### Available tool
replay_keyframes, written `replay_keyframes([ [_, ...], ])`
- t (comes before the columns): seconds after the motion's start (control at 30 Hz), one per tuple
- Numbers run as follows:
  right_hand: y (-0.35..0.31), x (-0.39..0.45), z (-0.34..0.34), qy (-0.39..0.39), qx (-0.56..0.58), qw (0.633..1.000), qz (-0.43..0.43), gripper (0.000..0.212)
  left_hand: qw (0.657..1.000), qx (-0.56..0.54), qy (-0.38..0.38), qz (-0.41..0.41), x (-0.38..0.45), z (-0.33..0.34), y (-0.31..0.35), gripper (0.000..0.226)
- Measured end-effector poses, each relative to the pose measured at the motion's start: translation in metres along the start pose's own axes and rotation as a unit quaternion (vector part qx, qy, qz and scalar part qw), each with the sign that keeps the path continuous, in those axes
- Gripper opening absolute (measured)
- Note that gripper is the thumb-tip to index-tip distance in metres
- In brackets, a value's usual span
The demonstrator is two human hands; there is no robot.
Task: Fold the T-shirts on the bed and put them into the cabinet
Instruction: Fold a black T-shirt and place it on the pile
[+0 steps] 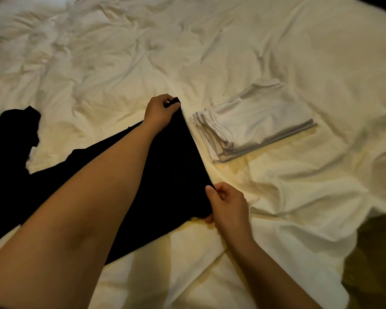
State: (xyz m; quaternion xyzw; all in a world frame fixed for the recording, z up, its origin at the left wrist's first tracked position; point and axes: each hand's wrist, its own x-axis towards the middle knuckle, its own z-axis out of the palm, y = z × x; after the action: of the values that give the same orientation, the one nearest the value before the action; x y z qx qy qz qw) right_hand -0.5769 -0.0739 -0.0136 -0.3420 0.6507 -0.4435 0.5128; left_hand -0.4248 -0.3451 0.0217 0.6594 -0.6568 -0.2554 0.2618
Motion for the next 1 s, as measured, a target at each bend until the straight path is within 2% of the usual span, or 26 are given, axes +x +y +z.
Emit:
replay_keyframes([
  [0.2,-0.004,-0.005,-0.005,0.012,0.049,0.999,0.01,0.025,0.997,0.077,-0.026,-0.017,-0.003,0.012,-0.02,0.03],
  [0.47,0.0,0.001,-0.001,0.05,0.027,0.998,-0.007,0.03,0.998,0.055,0.027,-0.01,-0.006,0.022,-0.027,0.031],
  [0.57,0.001,0.0,0.0,0.059,0.042,0.997,-0.013,0.024,0.998,0.042,0.033,-0.022,-0.012,0.023,-0.031,0.038],
  [0.63,0.001,-0.001,0.001,0.066,0.046,0.996,-0.025,0.013,0.995,0.09,0.027,-0.031,-0.019,0.022,-0.027,0.053],
  [0.7,0.001,-0.003,0.001,0.077,0.023,0.995,-0.054,0.004,0.988,0.146,0.015,-0.04,-0.034,0.019,-0.024,0.065],
  [0.73,0.002,-0.005,0.001,0.089,-0.002,0.993,-0.074,0.009,0.987,0.158,0.007,-0.042,-0.043,0.017,-0.023,0.067],
  [0.83,-0.001,-0.011,-0.001,0.115,-0.034,0.984,-0.133,0.019,0.983,0.179,-0.019,-0.03,-0.08,0.008,-0.029,0.064],
  [1.0,-0.001,-0.02,0.005,0.11,-0.055,0.956,-0.268,0.014,0.981,0.191,-0.018,-0.028,-0.17,-0.012,-0.057,0.062],
])
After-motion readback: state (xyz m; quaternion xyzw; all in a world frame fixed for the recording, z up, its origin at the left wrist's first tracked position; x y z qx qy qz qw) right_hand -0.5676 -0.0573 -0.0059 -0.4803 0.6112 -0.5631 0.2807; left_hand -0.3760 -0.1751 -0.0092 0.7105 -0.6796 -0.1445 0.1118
